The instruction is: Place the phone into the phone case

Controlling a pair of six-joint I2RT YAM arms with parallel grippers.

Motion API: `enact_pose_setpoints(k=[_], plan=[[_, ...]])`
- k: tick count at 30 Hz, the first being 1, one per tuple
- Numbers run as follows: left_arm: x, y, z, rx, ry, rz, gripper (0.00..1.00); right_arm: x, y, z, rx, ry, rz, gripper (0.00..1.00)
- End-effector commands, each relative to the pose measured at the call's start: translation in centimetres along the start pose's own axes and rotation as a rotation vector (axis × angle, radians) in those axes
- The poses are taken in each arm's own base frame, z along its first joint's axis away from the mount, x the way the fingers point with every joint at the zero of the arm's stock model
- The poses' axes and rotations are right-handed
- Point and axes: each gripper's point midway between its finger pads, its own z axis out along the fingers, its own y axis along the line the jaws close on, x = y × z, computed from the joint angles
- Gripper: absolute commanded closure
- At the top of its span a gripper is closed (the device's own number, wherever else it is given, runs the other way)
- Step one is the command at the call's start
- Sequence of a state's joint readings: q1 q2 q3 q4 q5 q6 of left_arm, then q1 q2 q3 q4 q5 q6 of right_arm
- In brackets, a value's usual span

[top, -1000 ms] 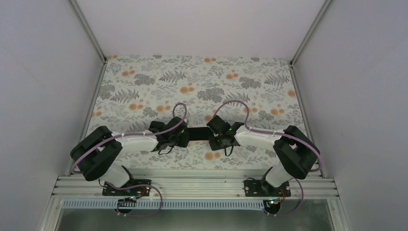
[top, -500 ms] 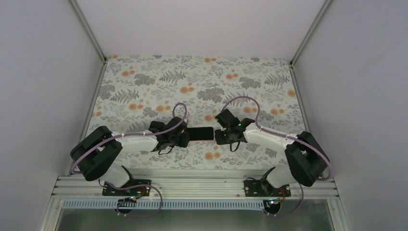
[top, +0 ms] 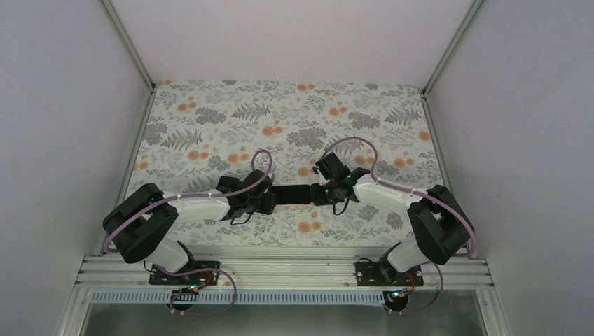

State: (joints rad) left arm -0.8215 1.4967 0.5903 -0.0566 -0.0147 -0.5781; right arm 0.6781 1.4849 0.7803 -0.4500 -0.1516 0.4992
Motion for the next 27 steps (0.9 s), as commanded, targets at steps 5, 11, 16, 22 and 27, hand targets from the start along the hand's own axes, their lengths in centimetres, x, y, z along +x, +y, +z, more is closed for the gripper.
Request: enact_pose_setpoints(k=[5,11,16,22,27], plan=[[3.7,1.3,0.8,-0.032,0.127,0.024,0.59,-0.5,0.9,1.4,-0.065,0.024,-0.027,0.80],[3.8,1.4,0.7,-0.034,0.130,0.025,0.59,1.1,-0.8,2.6,0.000,0.081,-0.015,0.92],[3.7,1.3,0.7,-0.033,0.128,0.026,0.59,2.6,-2.6,3.7,0.080,0.140,-0.014,0.96],[3.7,1.3,0.5,-0.034,0.124,0.023,0.59,5.0,-4.3,5.4,0.192,0.224,-0.034,0.96],[3.7,1.5,0.5,-0.041,0.124,0.018,0.58,6.9,-5.4,6.5,0.295,0.287,-0.070,0.95]])
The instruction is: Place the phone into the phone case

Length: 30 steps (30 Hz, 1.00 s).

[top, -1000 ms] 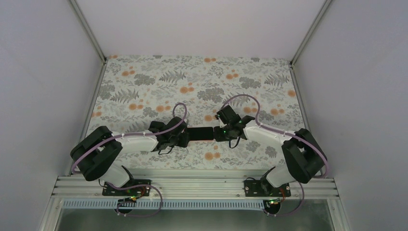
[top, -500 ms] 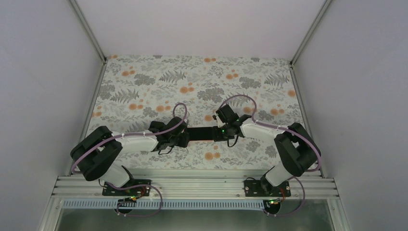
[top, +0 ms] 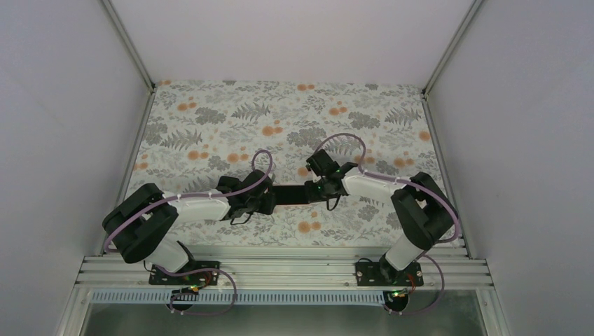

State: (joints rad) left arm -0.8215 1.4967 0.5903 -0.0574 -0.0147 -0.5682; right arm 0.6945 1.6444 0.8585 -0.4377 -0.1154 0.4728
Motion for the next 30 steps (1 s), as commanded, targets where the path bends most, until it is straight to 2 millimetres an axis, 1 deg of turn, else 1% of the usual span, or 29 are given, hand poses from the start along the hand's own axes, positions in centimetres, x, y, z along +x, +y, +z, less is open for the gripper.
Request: enact_pose_setpoints(k=[1,3,6,10,11,13,16,19,22,25,27,28,30], plan=[[3.7,1.5,0.5,-0.043,0.121,0.005,0.58,7.7,-5.0,4.4,0.255,0.248,-0.043,0.95],[3.6,1.7,0.3,-0.053,0.116,-0.001,0.58,7.8,-5.0,4.5,0.273,0.252,-0.056,0.95],[3.3,1.9,-0.1,-0.064,0.096,-0.012,0.57,6.6,-3.6,3.7,0.226,0.206,-0.075,0.94],[2.5,1.9,-1.1,-0.068,0.059,-0.026,0.54,3.3,-0.7,1.0,0.109,0.094,-0.120,0.85],[2.3,1.8,-1.4,-0.067,0.051,-0.029,0.53,2.1,0.2,-0.2,0.076,0.051,-0.132,0.83],[1.9,1.6,-2.0,-0.058,0.035,-0.035,0.50,0.0,1.4,-2.0,0.028,-0.015,-0.153,0.77],[1.4,1.1,-3.0,-0.032,0.012,-0.047,0.46,-2.4,2.5,-4.2,-0.041,-0.087,-0.184,0.70],[1.2,0.4,-3.8,0.011,-0.002,-0.061,0.41,-4.2,3.6,-5.3,-0.094,-0.131,-0.226,0.59],[1.3,-0.7,-4.6,0.070,-0.012,-0.072,0.36,-5.3,4.1,-5.1,-0.128,-0.144,-0.255,0.52],[1.6,-1.9,-5.0,0.143,-0.016,-0.086,0.32,-6.1,4.4,-4.1,-0.157,-0.137,-0.272,0.45],[1.8,-2.9,-5.1,0.211,-0.012,-0.107,0.29,-6.5,4.7,-3.7,-0.189,-0.131,-0.284,0.42],[2.0,-3.3,-5.0,0.241,-0.007,-0.117,0.27,-6.3,4.5,-2.6,-0.190,-0.105,-0.284,0.41],[2.4,-3.7,-4.7,0.278,0.000,-0.135,0.25,-6.4,4.7,-1.8,-0.205,-0.085,-0.291,0.39]])
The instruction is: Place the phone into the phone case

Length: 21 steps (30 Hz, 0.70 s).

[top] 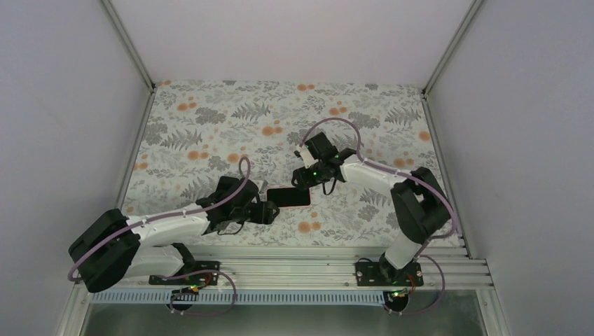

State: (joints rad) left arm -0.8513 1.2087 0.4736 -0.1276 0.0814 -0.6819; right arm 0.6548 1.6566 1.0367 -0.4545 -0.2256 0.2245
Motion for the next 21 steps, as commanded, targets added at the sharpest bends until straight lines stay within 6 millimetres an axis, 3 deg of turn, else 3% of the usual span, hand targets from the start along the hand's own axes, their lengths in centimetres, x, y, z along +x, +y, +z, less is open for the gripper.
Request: enact_pose_setpoints(k=[1,12,21], plan=[[1.0,-1.8,0.6,0.133,0.023,-0.056,0.24,-0.5,0.7,1.8,-0.080,0.026,-0.051,0.38],[1.8,-2.2,3.1,0.191,0.072,-0.089,0.21,2.3,0.6,3.9,-0.142,0.096,-0.051,0.28],[0.1,0.2,4.1,0.140,0.058,-0.112,0.21,6.5,2.1,2.5,-0.232,0.129,0.004,0.31]])
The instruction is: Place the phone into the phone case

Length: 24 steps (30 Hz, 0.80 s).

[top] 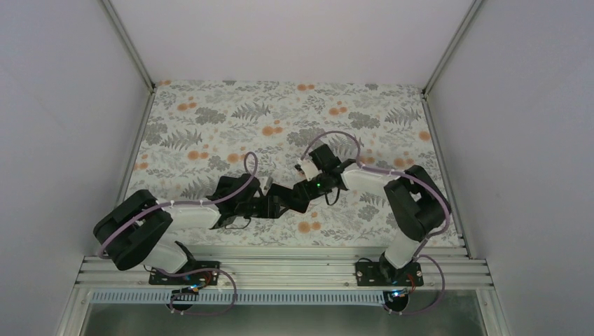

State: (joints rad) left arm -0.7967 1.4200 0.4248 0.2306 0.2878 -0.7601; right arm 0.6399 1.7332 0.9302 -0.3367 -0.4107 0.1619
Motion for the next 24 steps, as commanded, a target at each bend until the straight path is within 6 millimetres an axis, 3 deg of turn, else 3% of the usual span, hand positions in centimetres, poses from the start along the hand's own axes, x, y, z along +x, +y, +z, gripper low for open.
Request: enact_pose_setpoints(k=[1,9,13,18,24], plan=[[-0.5,2.3,0.2,-0.064,0.017,-0.015,0.21,2.8,2.0,-0.8,-0.088,0.023,0.029,0.32],[-2.9,2.3,1.2,-0.107,0.013,0.032,0.21,5.1,7.1,-0.4,-0.226,0.015,0.018,0.38],[-3.3,2.1,1.8,-0.089,0.014,0.027,0.21,4.8,8.0,0.2,-0.245,-0.012,0.033,0.42],[-4.4,1.9,1.3,-0.079,-0.008,0.013,0.21,3.2,5.5,-0.3,-0.108,-0.062,0.068,0.42],[-7.8,3.0,-2.7,-0.143,-0.121,0.008,0.17,0.1,0.4,-5.2,0.059,-0.226,0.156,0.36]])
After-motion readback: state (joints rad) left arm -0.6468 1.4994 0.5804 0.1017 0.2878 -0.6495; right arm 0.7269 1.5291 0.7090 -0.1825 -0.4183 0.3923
